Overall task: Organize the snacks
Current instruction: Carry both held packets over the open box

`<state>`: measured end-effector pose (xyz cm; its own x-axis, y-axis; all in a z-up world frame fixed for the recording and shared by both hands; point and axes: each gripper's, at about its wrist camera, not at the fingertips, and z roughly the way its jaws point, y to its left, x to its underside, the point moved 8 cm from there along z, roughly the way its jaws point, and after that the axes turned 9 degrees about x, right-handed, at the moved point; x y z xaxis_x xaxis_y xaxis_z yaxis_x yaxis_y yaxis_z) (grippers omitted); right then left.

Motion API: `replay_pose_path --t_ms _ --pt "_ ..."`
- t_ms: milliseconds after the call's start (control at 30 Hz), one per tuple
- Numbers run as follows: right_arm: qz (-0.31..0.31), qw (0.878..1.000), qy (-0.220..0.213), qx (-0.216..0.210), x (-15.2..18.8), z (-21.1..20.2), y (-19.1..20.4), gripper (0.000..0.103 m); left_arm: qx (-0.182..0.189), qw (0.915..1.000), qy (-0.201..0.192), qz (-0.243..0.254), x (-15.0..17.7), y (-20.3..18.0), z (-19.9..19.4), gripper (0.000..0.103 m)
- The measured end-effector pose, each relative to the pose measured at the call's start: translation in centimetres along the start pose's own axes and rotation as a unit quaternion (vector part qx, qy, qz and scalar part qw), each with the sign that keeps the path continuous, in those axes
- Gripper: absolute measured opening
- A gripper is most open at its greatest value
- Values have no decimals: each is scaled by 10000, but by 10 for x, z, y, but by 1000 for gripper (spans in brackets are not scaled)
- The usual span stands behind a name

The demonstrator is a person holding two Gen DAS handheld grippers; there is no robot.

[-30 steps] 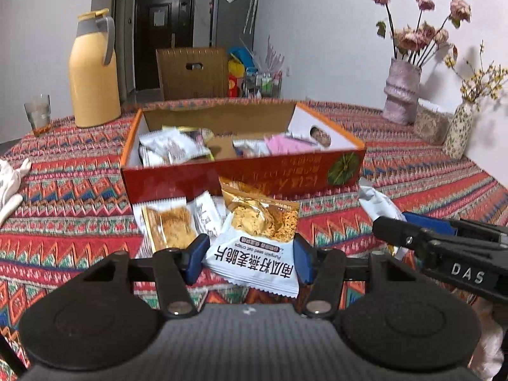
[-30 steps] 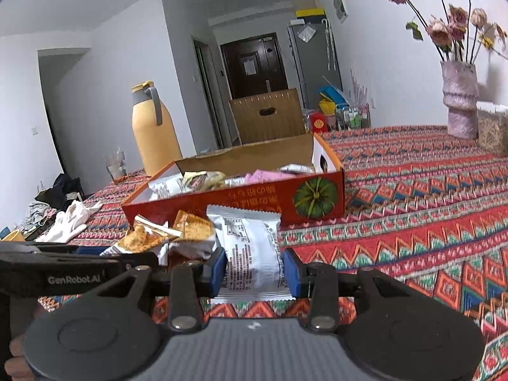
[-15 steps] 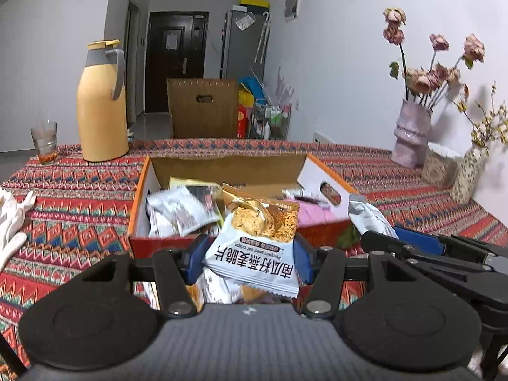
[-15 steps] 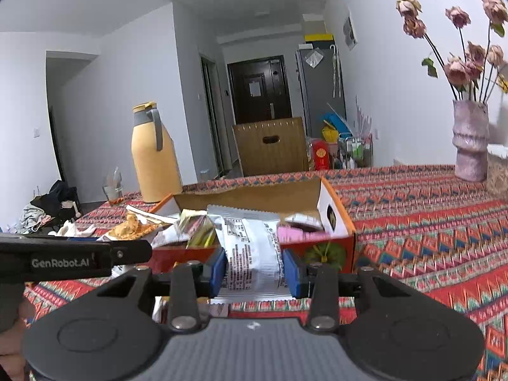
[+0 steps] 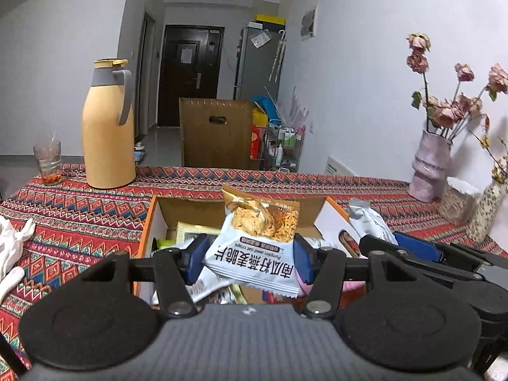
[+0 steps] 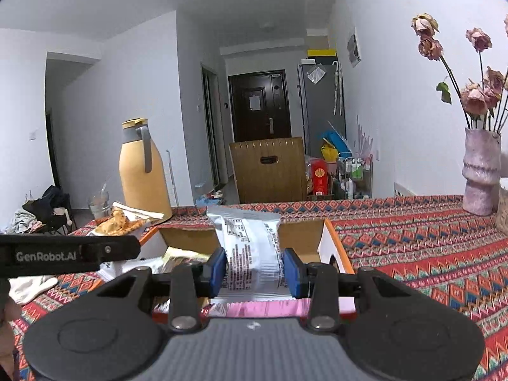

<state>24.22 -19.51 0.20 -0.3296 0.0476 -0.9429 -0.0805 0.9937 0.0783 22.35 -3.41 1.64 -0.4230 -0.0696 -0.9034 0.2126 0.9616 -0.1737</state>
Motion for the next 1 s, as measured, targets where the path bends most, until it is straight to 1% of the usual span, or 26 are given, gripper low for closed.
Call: replay_pose_path --t_ms 200,400,600,767,1000 --pt "-1 10000 33 22 -10 29 1 38 -104 9999 -3 -93 -12 10 23 57" --pt "54 9999 137 64 -5 58 2 38 -228 9995 38 -218 -13 24 48 56" --pt "78 9994 311 118 9 80 0 38 -304 9989 79 -347 -5 39 67 56" --pt "-7 9990 425 109 17 87 3 38 -336 9979 327 -437 9 48 83 56" --pt "-96 9982 563 190 25 95 6 38 -305 9980 363 -415 14 49 85 56"
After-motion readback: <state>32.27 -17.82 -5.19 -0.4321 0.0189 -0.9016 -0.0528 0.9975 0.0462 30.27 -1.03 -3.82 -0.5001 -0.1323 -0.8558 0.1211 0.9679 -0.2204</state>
